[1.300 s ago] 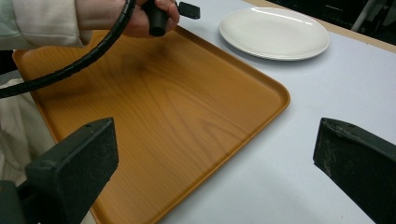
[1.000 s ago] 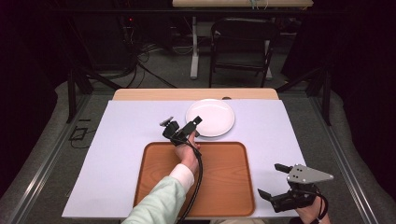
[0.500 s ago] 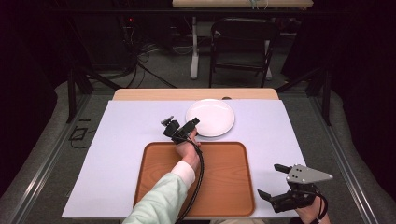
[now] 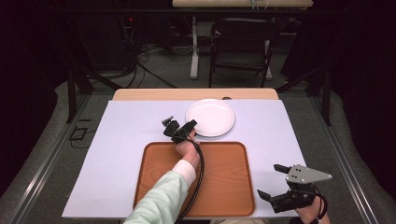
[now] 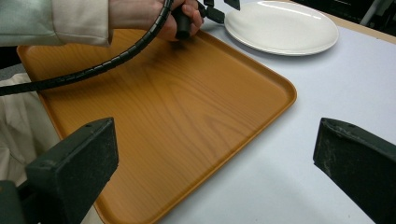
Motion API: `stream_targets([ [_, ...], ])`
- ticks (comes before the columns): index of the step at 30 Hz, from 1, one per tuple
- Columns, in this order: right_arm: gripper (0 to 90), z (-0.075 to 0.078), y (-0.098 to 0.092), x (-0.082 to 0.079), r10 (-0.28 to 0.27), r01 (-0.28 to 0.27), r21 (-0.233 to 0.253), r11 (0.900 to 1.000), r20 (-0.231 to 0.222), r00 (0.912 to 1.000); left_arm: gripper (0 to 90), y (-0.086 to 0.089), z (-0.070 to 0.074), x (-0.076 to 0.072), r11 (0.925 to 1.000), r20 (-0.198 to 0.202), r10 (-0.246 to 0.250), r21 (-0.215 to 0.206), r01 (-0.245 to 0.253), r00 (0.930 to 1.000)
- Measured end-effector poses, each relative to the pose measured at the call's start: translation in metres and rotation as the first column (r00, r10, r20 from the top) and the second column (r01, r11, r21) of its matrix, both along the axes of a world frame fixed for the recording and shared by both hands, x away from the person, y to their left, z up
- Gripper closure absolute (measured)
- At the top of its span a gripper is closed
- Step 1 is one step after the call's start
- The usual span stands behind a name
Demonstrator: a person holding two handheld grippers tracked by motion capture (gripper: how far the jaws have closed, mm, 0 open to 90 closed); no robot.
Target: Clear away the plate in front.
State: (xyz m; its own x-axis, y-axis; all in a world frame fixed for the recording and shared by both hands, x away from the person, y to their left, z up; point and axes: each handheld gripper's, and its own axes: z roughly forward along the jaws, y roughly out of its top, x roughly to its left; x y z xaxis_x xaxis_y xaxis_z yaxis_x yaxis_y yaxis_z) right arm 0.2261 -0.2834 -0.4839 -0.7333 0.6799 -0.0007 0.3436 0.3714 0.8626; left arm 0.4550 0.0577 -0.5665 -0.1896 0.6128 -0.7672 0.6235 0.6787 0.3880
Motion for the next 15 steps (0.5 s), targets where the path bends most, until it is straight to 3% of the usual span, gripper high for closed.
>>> stream_targets([
  [6,0.0,-0.0004,0.0,0.0003,0.0,0.0,-0.004,1.0,-0.001,1.0,59.3,-0.0003,-0.0043,0.0043,0.9999,-0.035,-0.002,0.011,0.003,0.9994],
  [15,0.0,-0.0005,0.0006,0.0004,0.002,-0.002,-0.007,1.0,-0.003,1.0,67.8,-0.0003,-0.0047,0.0105,0.9998,-0.053,-0.001,0.022,0.002,0.9986],
])
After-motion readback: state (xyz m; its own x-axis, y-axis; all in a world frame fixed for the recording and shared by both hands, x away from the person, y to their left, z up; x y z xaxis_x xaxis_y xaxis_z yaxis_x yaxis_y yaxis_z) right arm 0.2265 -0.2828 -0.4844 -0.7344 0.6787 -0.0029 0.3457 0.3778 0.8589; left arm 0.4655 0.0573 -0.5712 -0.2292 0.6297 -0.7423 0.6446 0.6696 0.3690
